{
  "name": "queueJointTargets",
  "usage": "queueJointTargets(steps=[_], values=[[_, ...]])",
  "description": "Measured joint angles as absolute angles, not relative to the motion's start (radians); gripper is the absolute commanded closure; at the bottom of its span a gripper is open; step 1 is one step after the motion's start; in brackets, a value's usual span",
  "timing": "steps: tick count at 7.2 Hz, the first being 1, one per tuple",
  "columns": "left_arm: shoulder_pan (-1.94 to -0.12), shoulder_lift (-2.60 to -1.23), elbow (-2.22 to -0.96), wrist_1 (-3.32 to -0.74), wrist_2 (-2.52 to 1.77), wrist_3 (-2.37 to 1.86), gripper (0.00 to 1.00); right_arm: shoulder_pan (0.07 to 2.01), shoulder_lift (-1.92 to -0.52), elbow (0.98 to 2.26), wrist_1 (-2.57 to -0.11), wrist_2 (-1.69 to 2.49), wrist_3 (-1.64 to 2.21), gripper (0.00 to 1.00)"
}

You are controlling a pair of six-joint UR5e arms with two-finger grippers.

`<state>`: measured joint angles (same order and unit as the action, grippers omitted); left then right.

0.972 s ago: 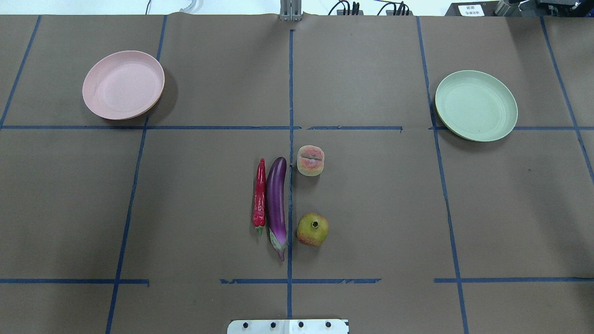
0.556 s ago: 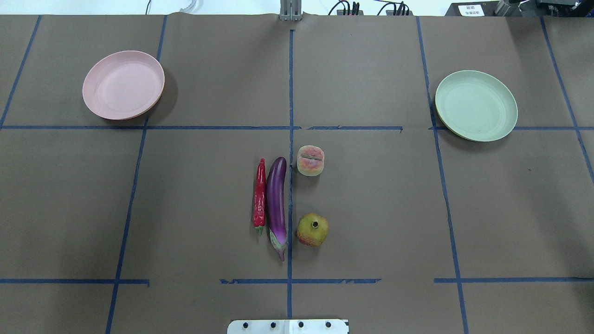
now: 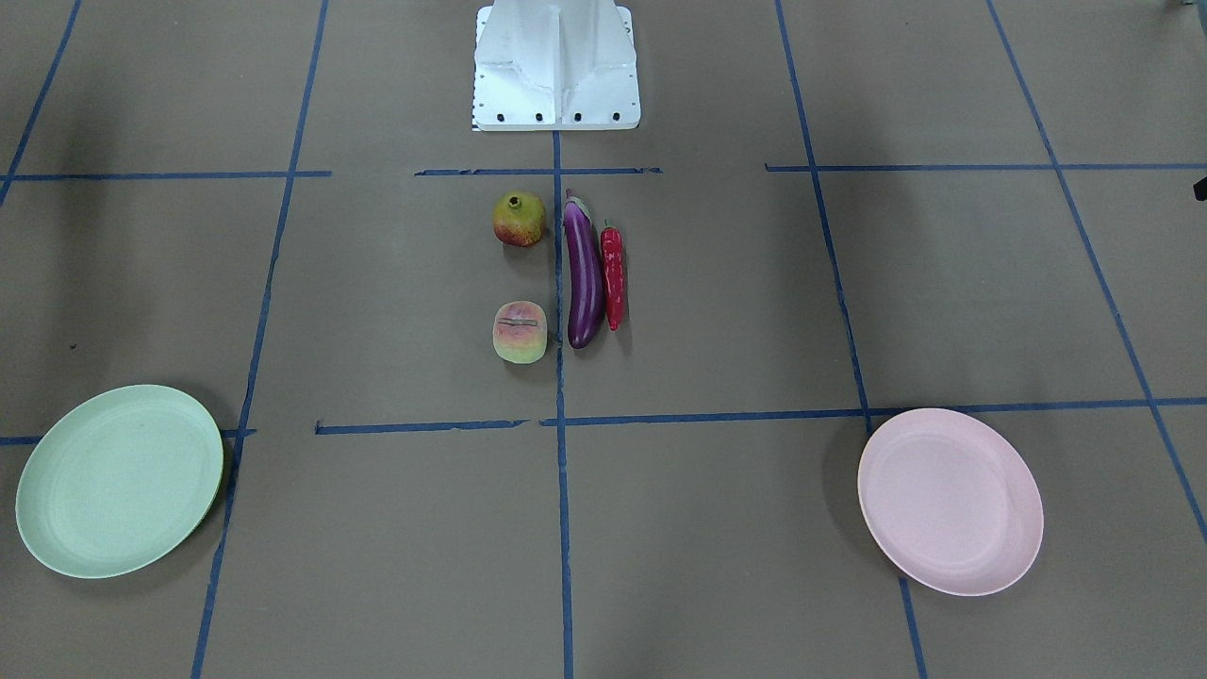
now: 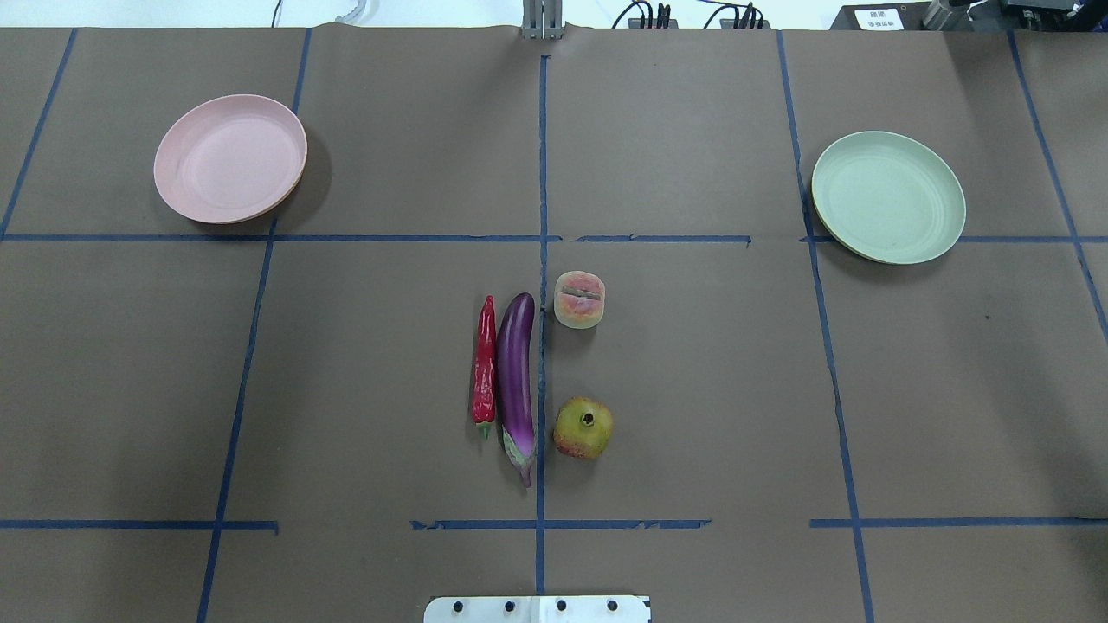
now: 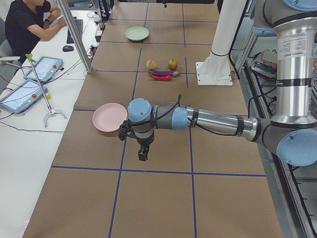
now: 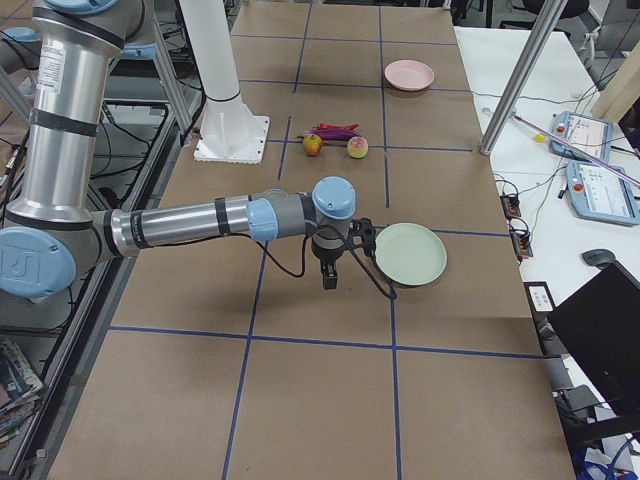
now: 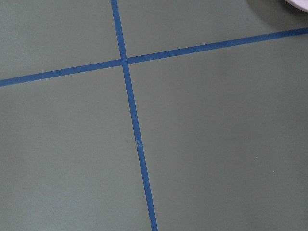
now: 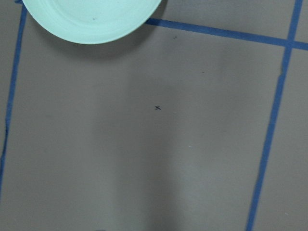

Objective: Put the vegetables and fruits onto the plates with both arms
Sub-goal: 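Reach the right gripper down to the pomegranate and grasp it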

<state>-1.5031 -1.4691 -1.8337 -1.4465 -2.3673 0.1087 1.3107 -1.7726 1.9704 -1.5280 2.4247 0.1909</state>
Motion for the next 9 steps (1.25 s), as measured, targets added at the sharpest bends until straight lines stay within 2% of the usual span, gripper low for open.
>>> queueJointTargets(steps=[3,6,8,9], values=[[-1.503,-1.469,-1.846,-1.460,-2.371,0.110,0.00,0.990,-1.557,1.982,-1.341,2.369,0.889,0.00],[-1.503,-1.473,-1.850,-1.469,-2.375,0.109,0.00,0.647,-1.271,1.983,-1.355,2.125,1.471,0.00],[-1.502,-1.475,-1.849,-1.470,-2.376,0.110,0.00,0.490,-1.063,1.893,-1.473,1.931,1.624,0.00],[-1.502,-1.475,-1.849,-1.469,-2.377,0.110,0.00,0.456,-1.003,1.834,-1.501,1.886,1.668,0.00]])
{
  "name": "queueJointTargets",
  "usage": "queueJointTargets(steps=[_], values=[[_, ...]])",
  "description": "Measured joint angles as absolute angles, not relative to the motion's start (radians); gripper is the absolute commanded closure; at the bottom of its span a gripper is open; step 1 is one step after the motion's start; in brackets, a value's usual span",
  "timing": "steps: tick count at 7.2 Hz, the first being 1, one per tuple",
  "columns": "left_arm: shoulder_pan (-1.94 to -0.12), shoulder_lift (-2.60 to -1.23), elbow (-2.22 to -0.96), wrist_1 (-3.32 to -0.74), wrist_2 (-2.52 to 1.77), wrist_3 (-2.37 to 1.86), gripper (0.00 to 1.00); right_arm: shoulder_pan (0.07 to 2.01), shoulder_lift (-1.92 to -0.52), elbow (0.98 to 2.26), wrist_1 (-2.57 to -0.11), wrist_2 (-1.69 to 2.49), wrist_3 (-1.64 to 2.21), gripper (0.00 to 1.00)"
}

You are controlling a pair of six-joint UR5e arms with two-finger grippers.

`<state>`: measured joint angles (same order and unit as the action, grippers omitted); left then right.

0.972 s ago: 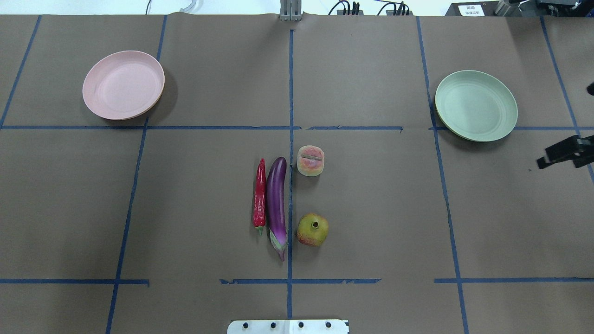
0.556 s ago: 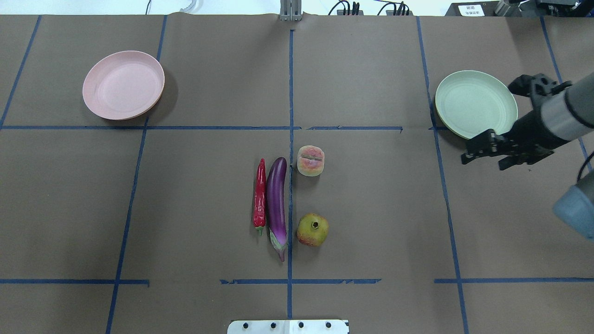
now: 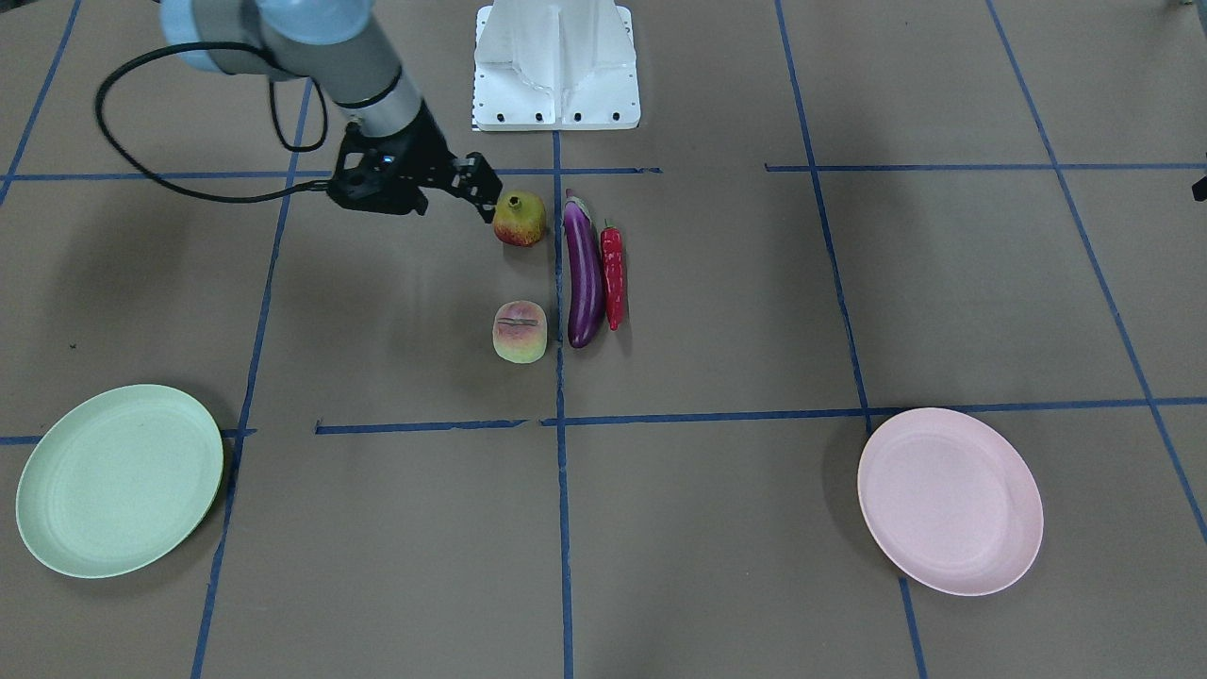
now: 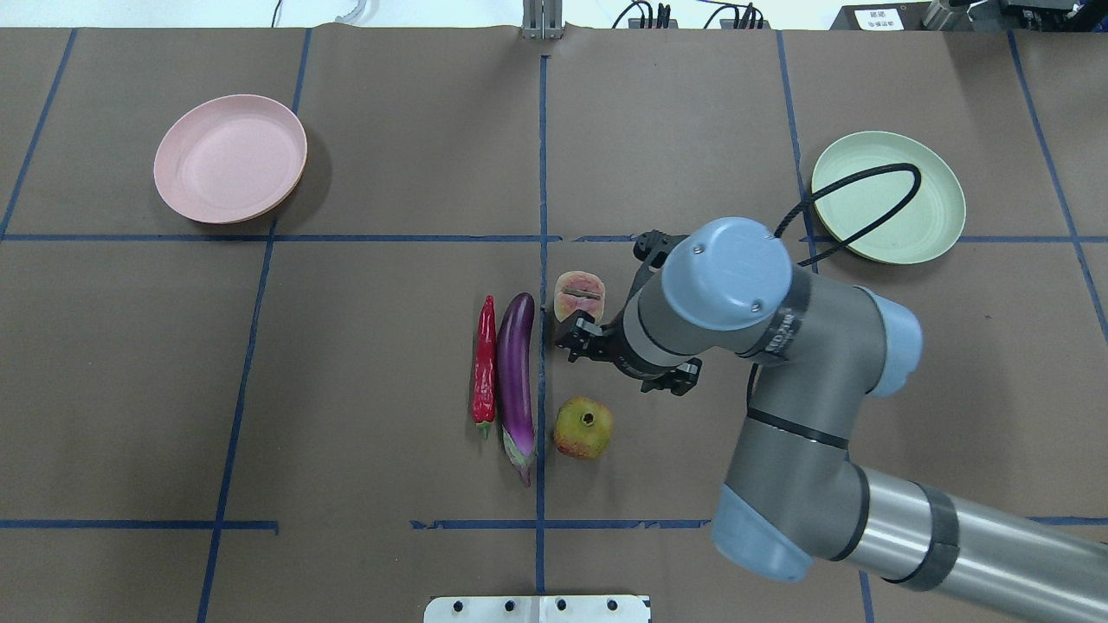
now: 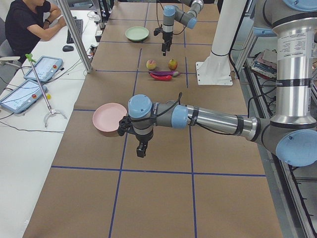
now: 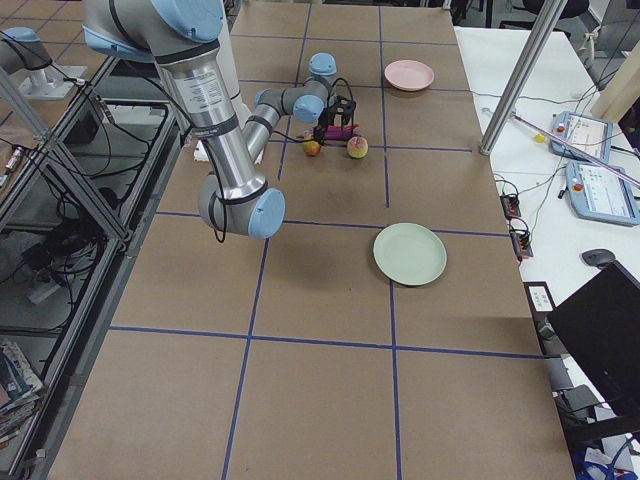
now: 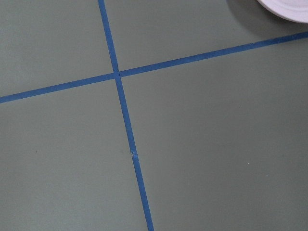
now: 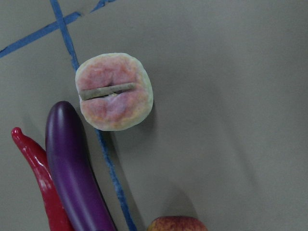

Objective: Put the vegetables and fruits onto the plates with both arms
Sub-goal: 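Reach the right gripper down to the pomegranate and grasp it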

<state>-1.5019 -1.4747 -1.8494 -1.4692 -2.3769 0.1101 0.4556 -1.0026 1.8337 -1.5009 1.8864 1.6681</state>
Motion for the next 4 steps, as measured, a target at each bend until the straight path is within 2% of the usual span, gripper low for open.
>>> queueJointTargets(steps=[3,4], values=[[-1.502,-1.474,-1.850,-1.469,-2.378,0.109,0.00,0.388,-0.970,1.761,-1.520,1.830,1.708,0.00],[-1.502,-1.474,-1.851,-1.469,-2.378,0.109,0.00,0.369,-0.967,1.739,-1.516,1.814,1.709,0.15]])
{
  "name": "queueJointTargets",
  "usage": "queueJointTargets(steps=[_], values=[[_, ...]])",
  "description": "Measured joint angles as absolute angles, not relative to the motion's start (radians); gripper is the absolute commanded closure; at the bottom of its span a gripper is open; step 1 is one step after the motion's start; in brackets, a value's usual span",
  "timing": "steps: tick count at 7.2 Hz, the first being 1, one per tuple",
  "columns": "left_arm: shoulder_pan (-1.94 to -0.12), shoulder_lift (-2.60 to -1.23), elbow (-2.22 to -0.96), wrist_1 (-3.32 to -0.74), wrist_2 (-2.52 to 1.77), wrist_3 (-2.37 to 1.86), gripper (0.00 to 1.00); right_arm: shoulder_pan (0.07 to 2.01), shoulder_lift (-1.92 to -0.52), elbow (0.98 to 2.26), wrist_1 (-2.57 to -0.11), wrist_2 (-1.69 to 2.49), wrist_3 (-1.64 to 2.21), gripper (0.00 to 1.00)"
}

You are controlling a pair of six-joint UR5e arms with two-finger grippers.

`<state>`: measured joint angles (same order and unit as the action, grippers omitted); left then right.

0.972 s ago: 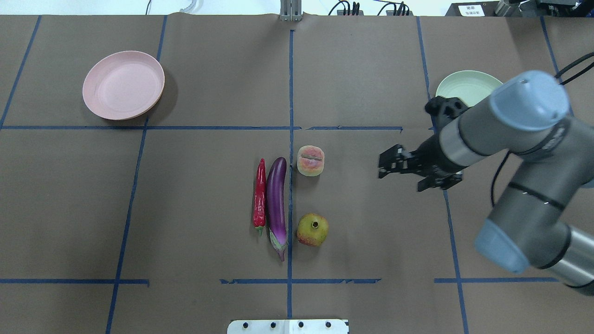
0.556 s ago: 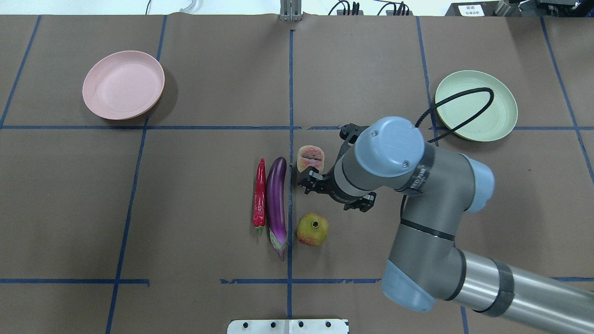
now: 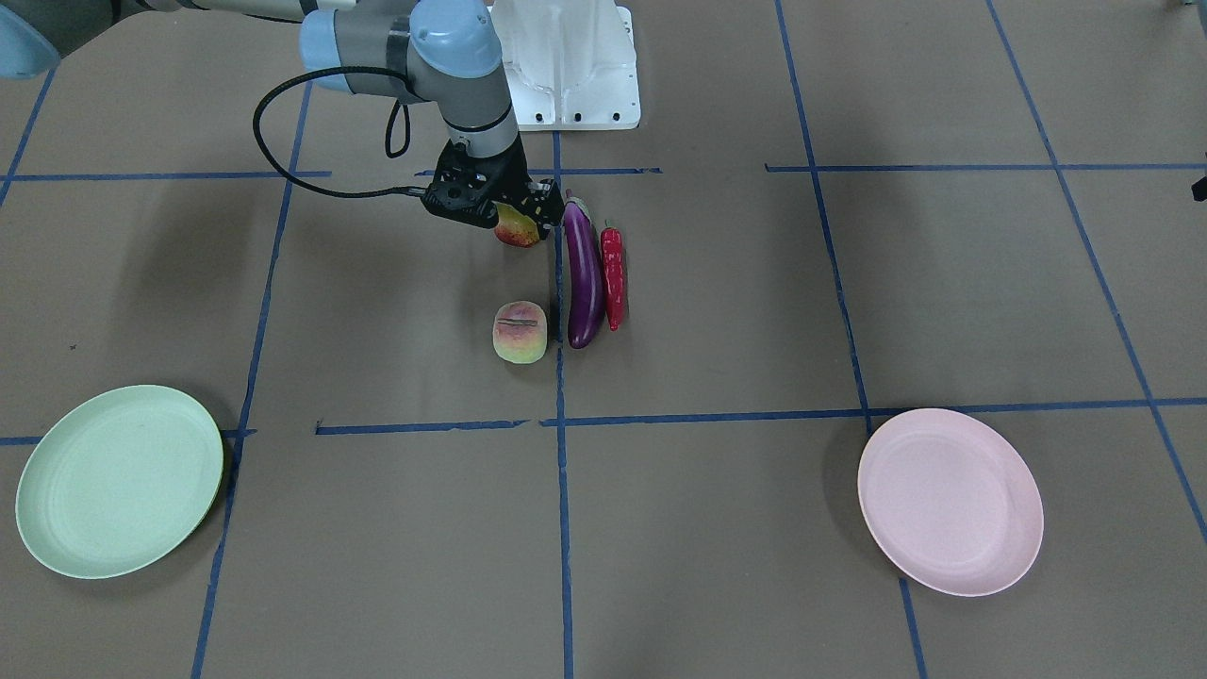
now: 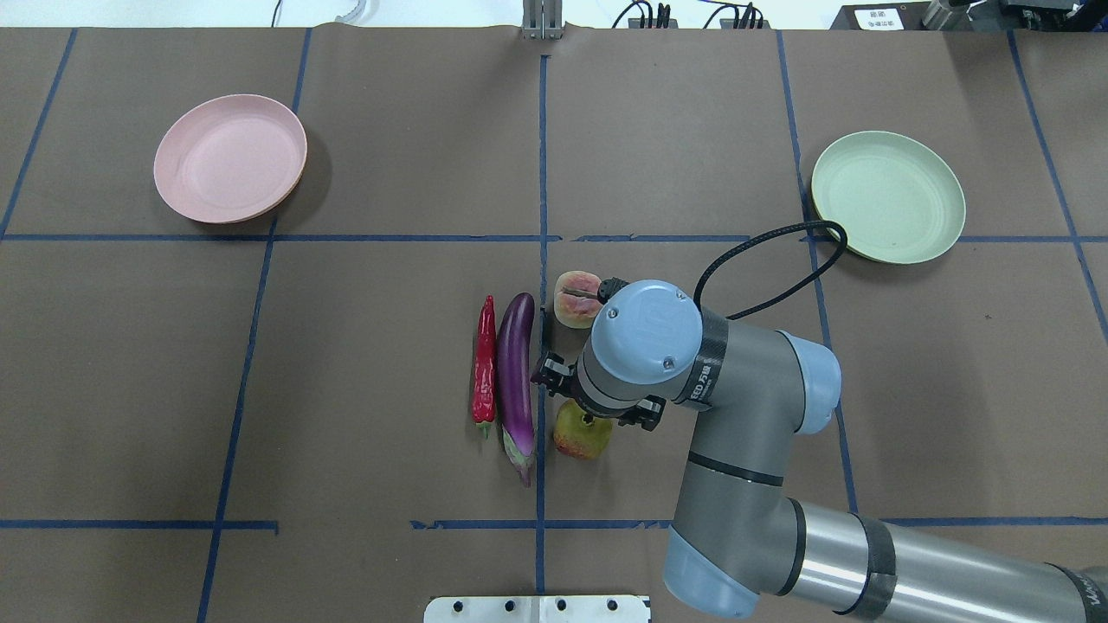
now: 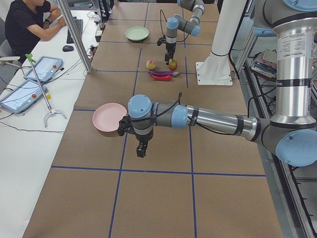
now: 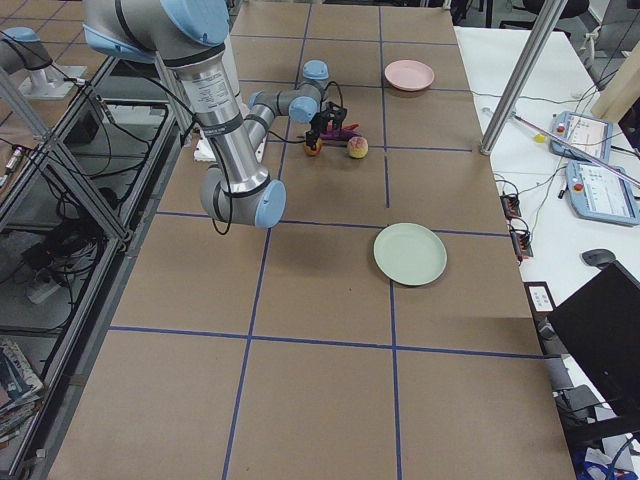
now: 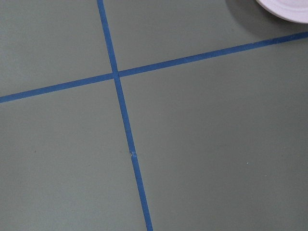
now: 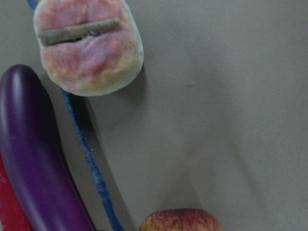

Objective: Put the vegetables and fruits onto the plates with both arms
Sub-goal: 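Reach the right gripper down to the pomegranate and grasp it, then carry the pomegranate to the green plate while the left gripper reaches the eggplant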

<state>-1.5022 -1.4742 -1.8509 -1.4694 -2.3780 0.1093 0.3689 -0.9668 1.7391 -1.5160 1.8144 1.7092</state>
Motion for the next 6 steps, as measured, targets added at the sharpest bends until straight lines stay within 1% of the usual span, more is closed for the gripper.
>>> queueJointTargets(steps=[1,2,4,6], values=[[-1.502,-1.474,-1.852,-1.470,-2.387,0.110,0.00,0.354,-0.964,1.722,-1.512,1.800,1.710,0.77],[-1.502,-1.474,-1.851,-1.478,-2.413,0.109,0.00,0.347,-0.964,1.718,-1.510,1.792,1.710,1.00],[-1.496,-1.474,-1.838,-1.506,-2.499,0.078,0.00,0.358,-0.976,1.748,-1.520,1.796,1.706,1.00],[-1.410,-1.499,-1.847,-1.551,-2.561,-0.122,0.00,0.462,-1.038,1.879,-1.595,1.853,1.651,1.00]])
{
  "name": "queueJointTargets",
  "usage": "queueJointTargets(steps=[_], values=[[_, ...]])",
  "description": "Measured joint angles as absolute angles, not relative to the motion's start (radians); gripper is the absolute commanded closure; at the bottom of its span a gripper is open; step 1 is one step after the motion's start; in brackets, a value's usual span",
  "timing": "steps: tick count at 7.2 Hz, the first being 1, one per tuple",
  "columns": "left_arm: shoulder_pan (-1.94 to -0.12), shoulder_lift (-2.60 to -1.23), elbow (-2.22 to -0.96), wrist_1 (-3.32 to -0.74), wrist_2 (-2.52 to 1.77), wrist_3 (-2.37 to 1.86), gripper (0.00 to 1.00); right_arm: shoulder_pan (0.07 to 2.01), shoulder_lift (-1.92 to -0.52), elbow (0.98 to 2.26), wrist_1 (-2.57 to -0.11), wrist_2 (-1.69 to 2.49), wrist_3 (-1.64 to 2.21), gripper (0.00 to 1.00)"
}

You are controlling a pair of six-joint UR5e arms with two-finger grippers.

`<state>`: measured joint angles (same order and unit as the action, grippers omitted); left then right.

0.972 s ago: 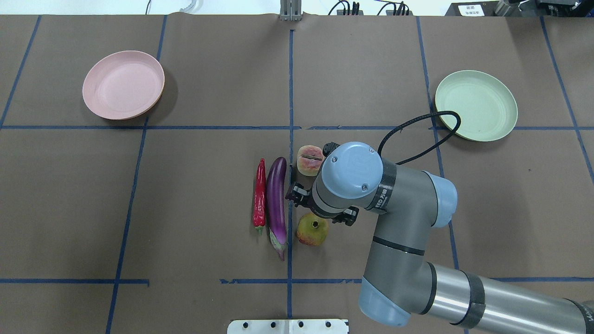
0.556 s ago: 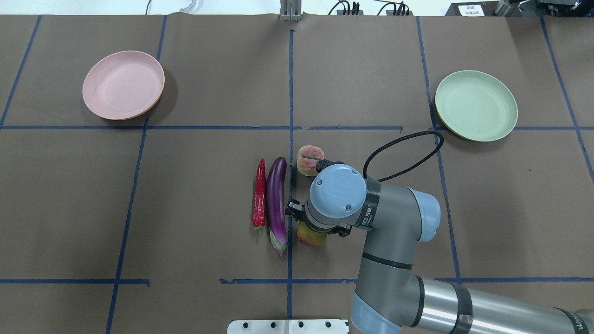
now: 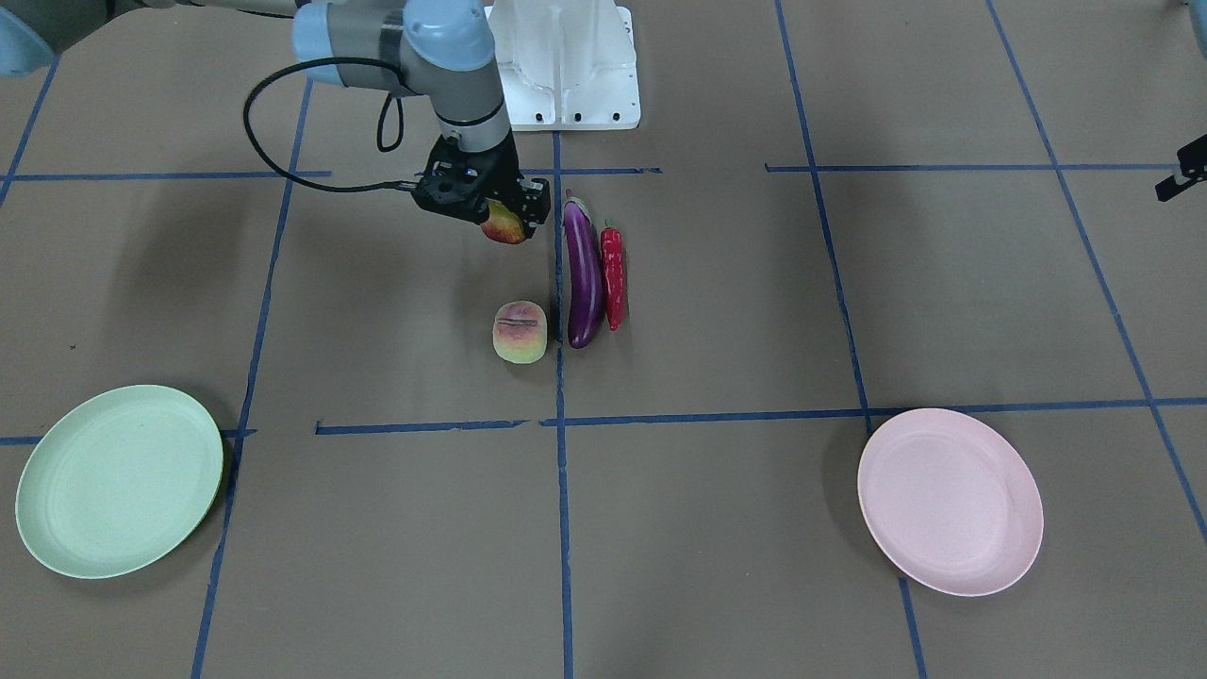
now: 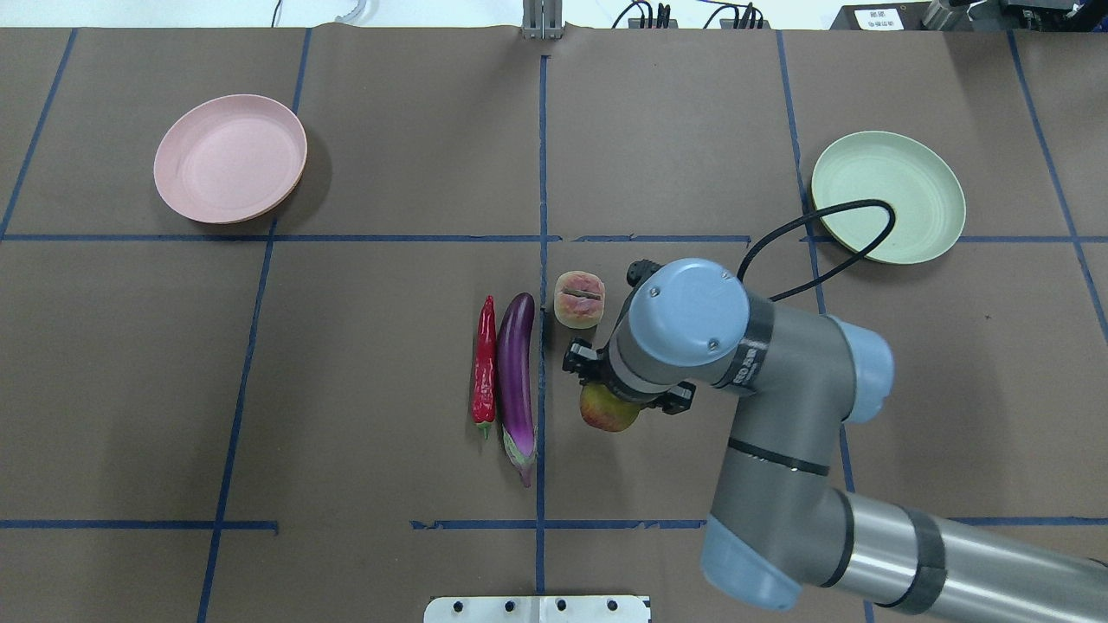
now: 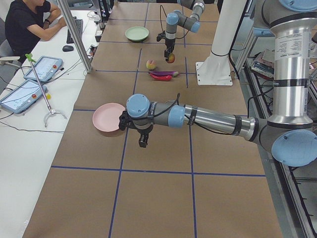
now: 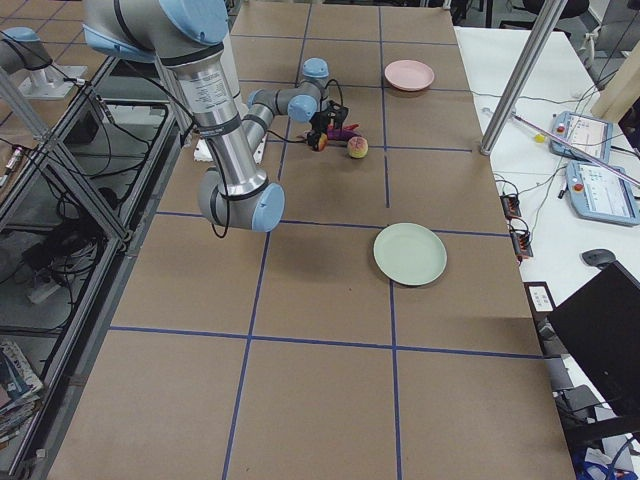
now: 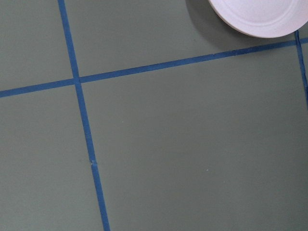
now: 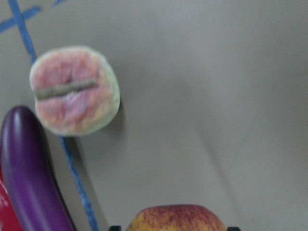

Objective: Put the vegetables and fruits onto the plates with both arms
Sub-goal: 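Carry the pomegranate to the green plate while the left gripper reaches the eggplant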

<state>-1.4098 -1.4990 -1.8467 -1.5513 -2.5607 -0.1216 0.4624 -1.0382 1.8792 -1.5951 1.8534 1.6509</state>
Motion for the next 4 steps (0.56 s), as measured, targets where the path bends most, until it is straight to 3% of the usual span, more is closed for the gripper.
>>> queueJointTargets(steps=[2,4], values=[[-1.257,-1.534,-1.850,-1.760,-2.575,-0.359,0.00,0.643,-1.148,1.919,-1.632,1.888,1.382,1.00],[-1.097,-1.635,-1.848,-1.952,-2.549,-0.666,0.00,0.825,-1.227,1.846,-1.631,1.912,1.059,1.00]])
